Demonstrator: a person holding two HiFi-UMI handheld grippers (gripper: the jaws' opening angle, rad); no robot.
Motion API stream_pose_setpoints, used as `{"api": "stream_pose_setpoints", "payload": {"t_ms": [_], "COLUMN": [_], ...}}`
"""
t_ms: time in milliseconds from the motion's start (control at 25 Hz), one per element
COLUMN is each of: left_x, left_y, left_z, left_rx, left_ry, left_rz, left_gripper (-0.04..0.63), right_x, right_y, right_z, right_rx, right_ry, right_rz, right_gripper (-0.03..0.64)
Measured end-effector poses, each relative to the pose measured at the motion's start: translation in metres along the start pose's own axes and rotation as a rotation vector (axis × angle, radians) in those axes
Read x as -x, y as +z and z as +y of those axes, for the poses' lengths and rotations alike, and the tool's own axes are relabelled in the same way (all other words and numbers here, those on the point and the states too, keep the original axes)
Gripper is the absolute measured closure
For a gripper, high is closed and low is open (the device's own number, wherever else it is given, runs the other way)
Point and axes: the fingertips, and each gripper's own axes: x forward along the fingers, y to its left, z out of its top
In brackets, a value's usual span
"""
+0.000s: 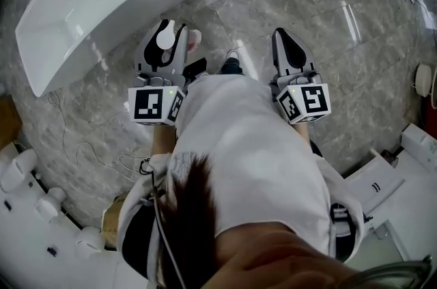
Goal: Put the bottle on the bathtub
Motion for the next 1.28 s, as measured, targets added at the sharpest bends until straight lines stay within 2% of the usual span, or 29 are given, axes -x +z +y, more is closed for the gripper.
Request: {"api": "stream_pose_setpoints", "payload": {"t_ms": [320, 600, 880, 1280], "left_x": [-0.023, -0.041, -0.082, -0.164], "left_y": [0.022, 0.023, 0.015, 0.019], "left_z": [0.004, 0.019, 0.034, 0.083], "left_rx": [-0.027, -0.020, 0.012, 0.021], "left_ry": [0.080, 0.130, 0.108, 0.050], "left_rz": [-0.043, -0.023, 0.024, 0.044], "left_gripper": [0.433, 0.433, 0.433, 0.433], "right_x": [0.006, -0.001, -0.045, -0.161], "right_y": [0.002, -0.004, 0.001, 0.035], "right_z": [-0.050, -0.066, -0.076, -0.085], "right_rx": [-0.006, -0.048, -0.048, -0.020], "right_ry": [-0.008, -0.021, -0.007, 0.021], "right_rz": [-0.002, 0.019, 0.063, 0.071], "right_gripper": [0.603, 0.603, 0.603, 0.603]}}
